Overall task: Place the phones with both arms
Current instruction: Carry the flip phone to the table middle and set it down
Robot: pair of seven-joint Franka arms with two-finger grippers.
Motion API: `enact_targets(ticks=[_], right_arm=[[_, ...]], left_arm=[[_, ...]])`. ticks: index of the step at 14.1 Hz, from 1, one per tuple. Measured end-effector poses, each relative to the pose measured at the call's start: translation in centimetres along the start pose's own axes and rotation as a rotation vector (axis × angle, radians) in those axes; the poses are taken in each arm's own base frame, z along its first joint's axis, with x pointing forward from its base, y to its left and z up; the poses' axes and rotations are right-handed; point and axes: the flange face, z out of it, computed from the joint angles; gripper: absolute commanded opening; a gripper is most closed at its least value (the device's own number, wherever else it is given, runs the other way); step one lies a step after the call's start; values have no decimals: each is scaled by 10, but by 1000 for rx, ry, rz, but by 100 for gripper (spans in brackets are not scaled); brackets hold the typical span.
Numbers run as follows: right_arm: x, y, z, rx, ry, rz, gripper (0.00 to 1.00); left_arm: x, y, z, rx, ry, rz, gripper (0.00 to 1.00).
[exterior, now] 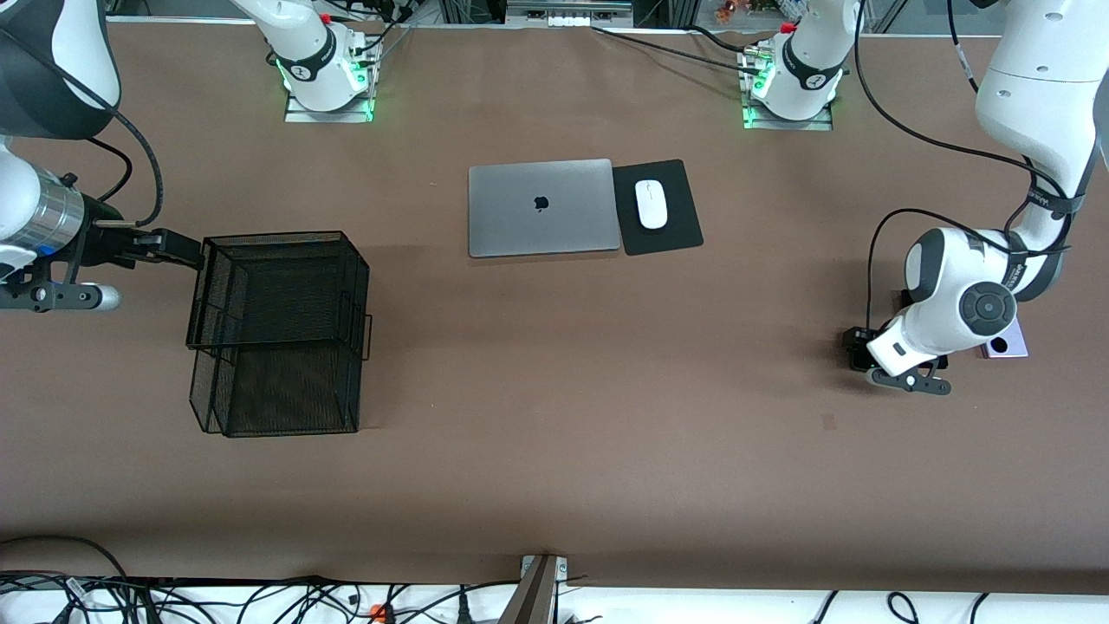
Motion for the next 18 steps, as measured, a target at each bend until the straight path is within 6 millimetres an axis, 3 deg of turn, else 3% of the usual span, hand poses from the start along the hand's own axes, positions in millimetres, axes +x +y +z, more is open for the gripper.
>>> enact_targets(ticks=[4,6,11,15,18], right_arm=[[0,0,0,0,0,0,100],[0,0,0,0,0,0,100],[0,0,0,1,0,0,100],[0,0,0,1,0,0,100],[0,0,0,1,0,0,100]], left_arm=[[22,40,-25,13,6,-33,0],[32,74,-35,14,14,-82,0],[44,217,-59,-37,34,-144,0],[46,299,-78,-57,63,-163,0],[49,372,-86,-99,86,-185,0]])
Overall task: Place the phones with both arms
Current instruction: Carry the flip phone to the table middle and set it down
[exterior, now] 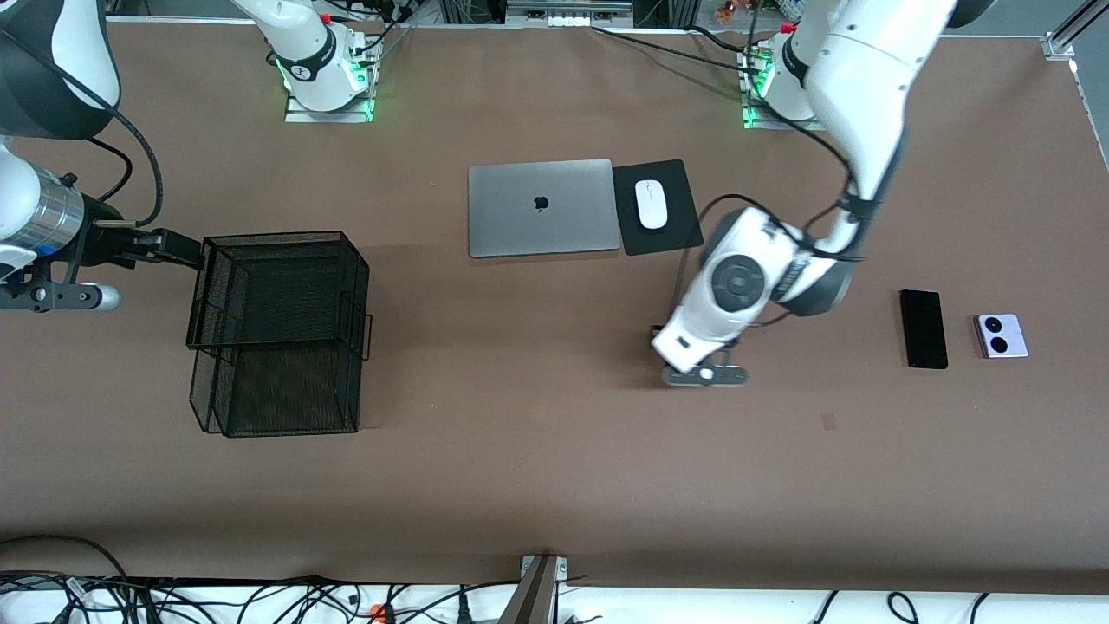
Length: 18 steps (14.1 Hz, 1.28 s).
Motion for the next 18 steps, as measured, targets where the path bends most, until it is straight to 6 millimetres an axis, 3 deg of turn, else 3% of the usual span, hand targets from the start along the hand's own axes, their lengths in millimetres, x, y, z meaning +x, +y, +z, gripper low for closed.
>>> enact_targets(ticks=[4,7,10,12,17,18], right_arm=[[0,0,0,0,-1,0,100],[0,0,0,0,-1,0,100],[0,0,0,0,-1,0,100],[0,0,0,0,-1,0,100],[0,0,0,0,-1,0,100],[0,0,0,0,-1,0,100]], left_arm=[[-19,91,16,-44,15,-39,0],[-11,138,20,-94,60,-53,0],[1,158,16,-140,102,-51,0],[-1,170,21,-156,114,-46,0],[-14,183,67,-157,97,-93,2],[-14,183,67,-157,96,-104,44]])
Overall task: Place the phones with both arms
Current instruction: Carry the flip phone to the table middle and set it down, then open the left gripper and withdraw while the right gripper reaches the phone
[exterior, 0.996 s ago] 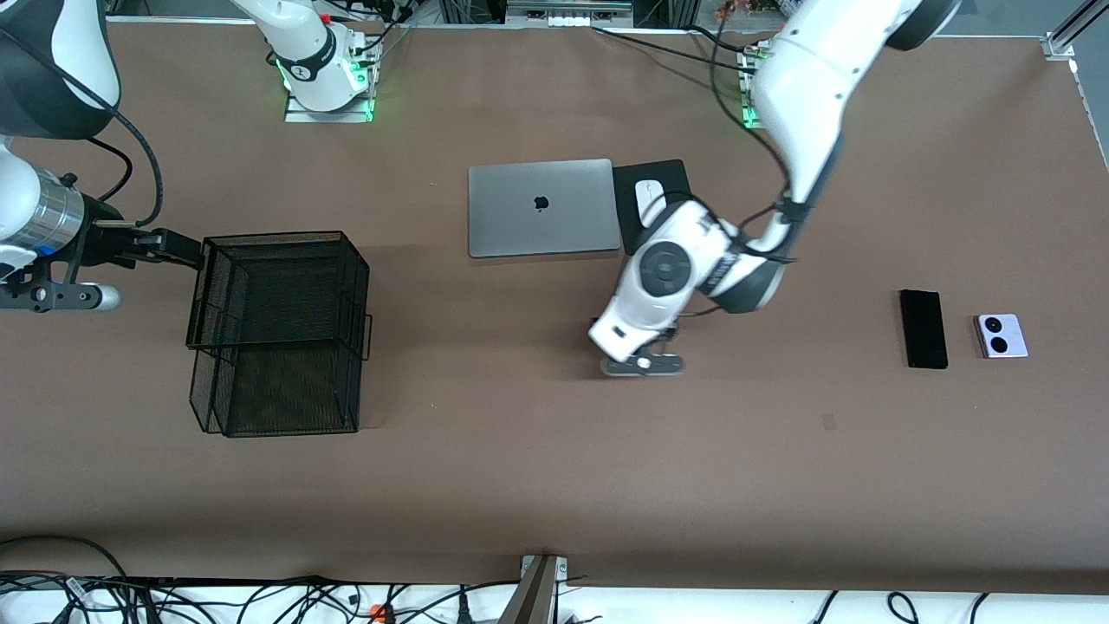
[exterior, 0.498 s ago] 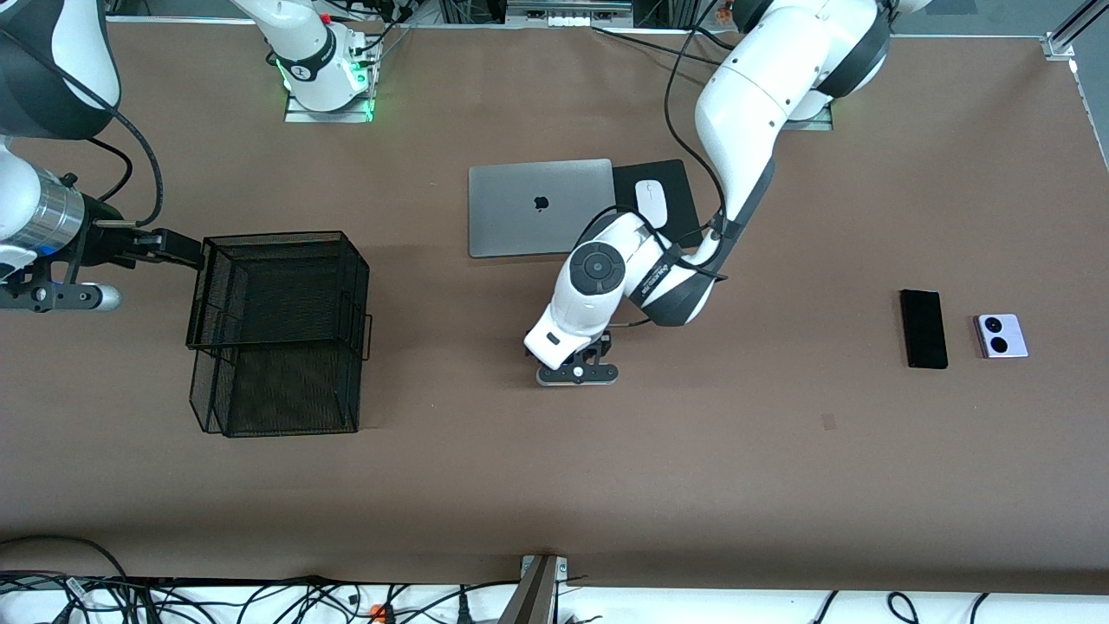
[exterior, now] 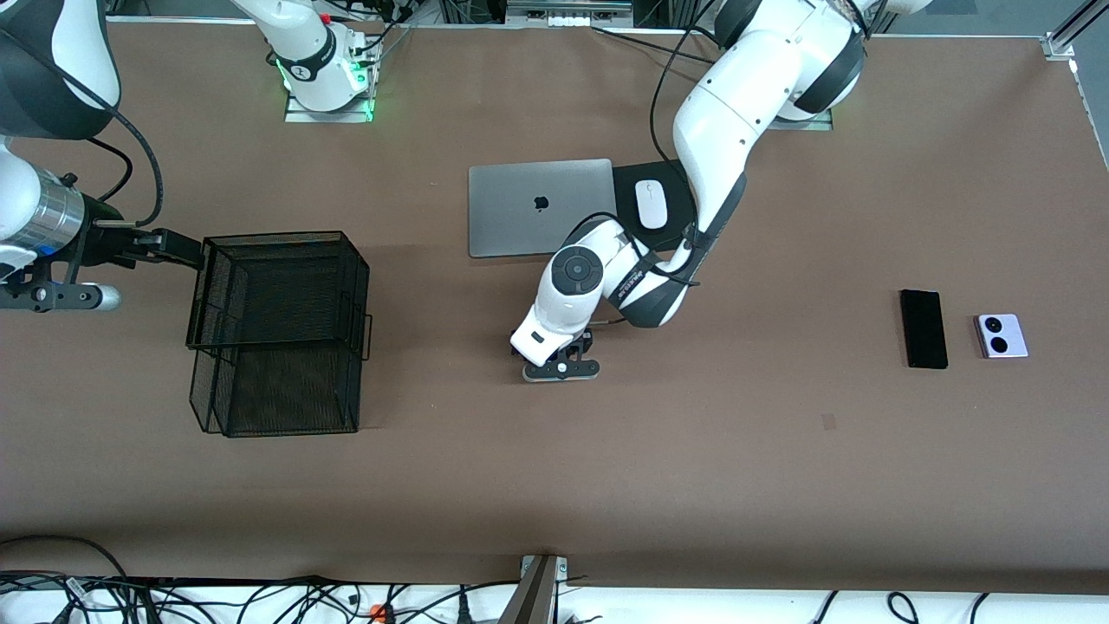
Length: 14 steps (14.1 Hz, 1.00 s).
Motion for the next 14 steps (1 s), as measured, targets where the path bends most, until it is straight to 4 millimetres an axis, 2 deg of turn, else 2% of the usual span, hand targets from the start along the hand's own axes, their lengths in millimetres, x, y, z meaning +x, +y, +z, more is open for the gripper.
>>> enact_targets(ticks=[1,5,8,10,13,14], right_arm=[[0,0,0,0,0,0,100],[0,0,0,0,0,0,100],[0,0,0,0,0,0,100],[0,0,0,0,0,0,100],[0,0,0,0,0,0,100],[0,0,0,0,0,0,100]], left_arm=[[0,0,0,0,1,-9,99],[2,-1,3,-13,15,-61,100],[9,-4,-4,6,5,-87,100],[22,-13,-21,47,-22,-107,100],[45,-26,-63,69,-23,-106,100],[49,-33,-68,88,-34,-80,100]])
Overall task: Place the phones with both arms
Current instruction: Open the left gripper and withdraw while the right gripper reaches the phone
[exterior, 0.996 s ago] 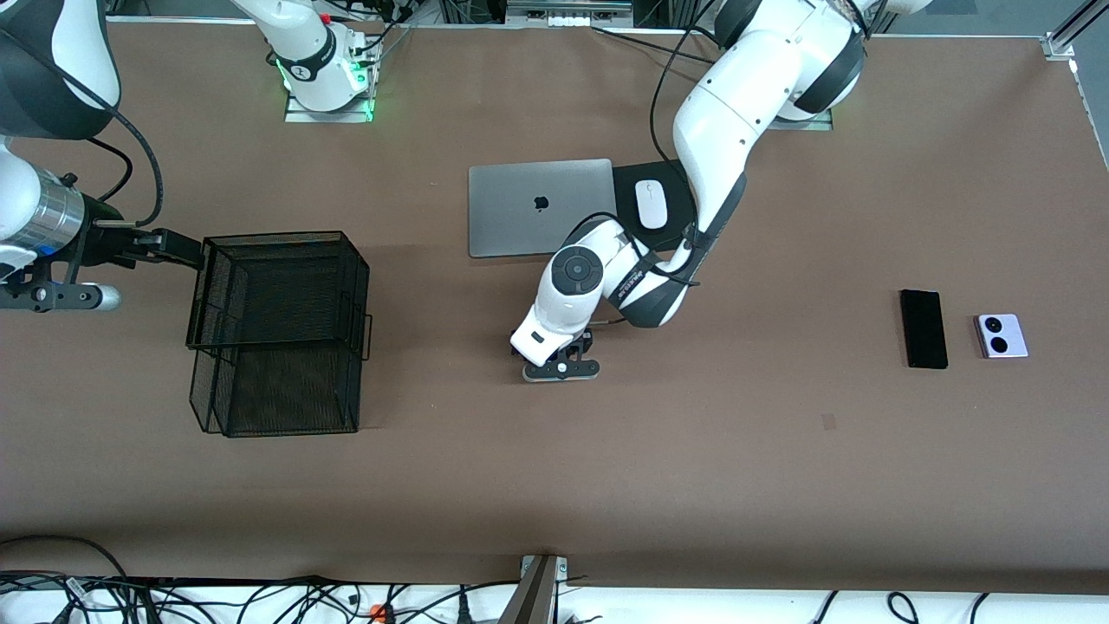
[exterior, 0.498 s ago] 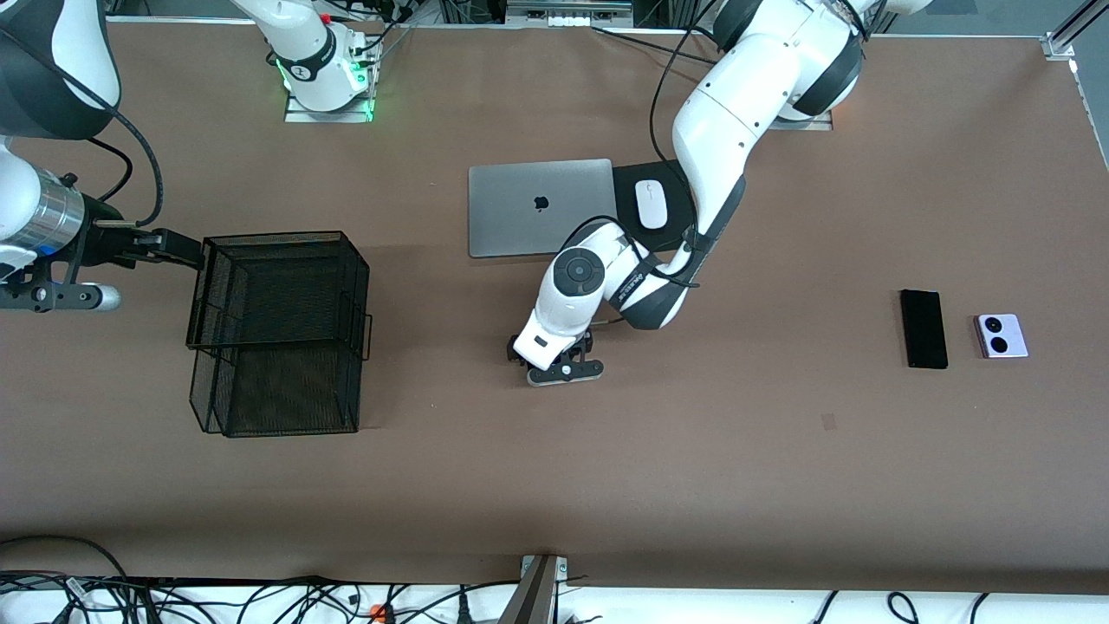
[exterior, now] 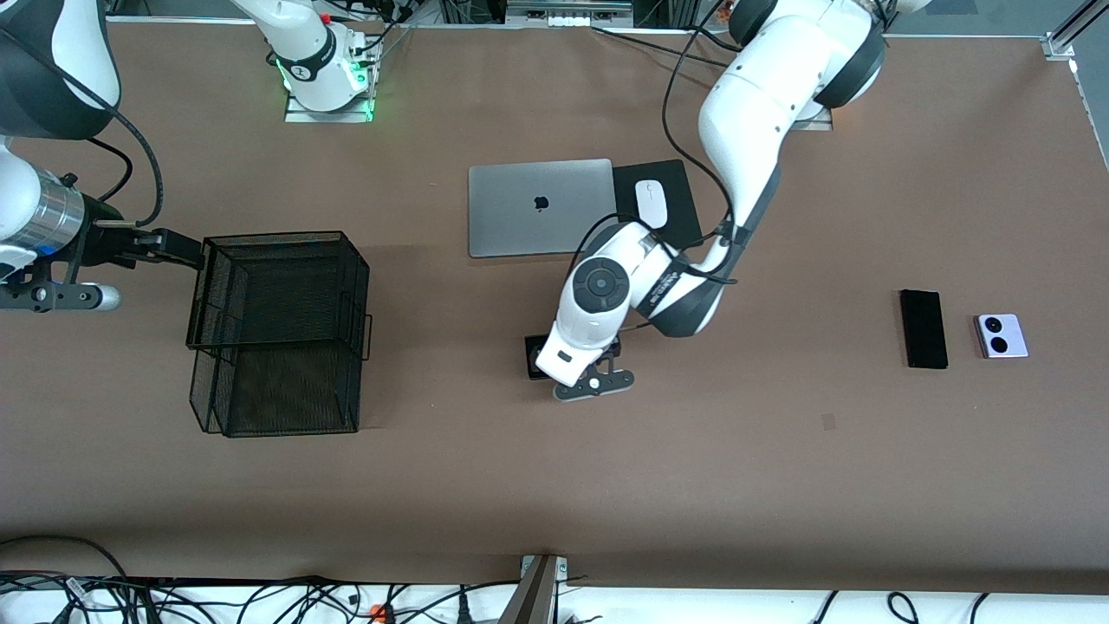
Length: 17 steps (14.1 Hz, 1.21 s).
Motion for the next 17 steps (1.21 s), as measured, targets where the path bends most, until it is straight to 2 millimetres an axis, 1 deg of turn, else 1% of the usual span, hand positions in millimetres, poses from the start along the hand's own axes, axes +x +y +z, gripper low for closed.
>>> enact_targets(ticks=[1,2,3,4,5,6,8,9,11,13,15,17], right_arm=[[0,0,0,0,-1,-1,100],[0,-3,0,1,-2,-4,100],[-1,-10,1,6,-5,-15,100],[-1,-25,3,17,-12,-17,100],[-2,-47,8,31,-22,-10,100],[-2,-72,13,38,-28,-13,100],[4,-133,28,45,19,-62,100],[6,-166,38,47,45,-98,100],[8,-225,64,49,62,-144,100],[13,-281,95,65,100,-140,100],[16,-331,136,90,148,-146,100],[17,-373,178,121,209,-172,100]], left_arm=[[3,-10,2,41,-30,35,100],[9,-25,5,85,-68,64,100],[20,-45,7,121,-104,83,100],[35,-68,7,144,-124,95,100],[49,-92,7,163,-135,101,100],[60,-113,6,182,-142,107,100],[76,-157,7,235,-160,157,100],[85,-184,5,261,-173,189,100],[101,-241,-1,296,-202,230,100],[113,-294,0,342,-214,249,100],[117,-333,9,329,-176,260,100],[113,-366,19,298,-143,281,100]])
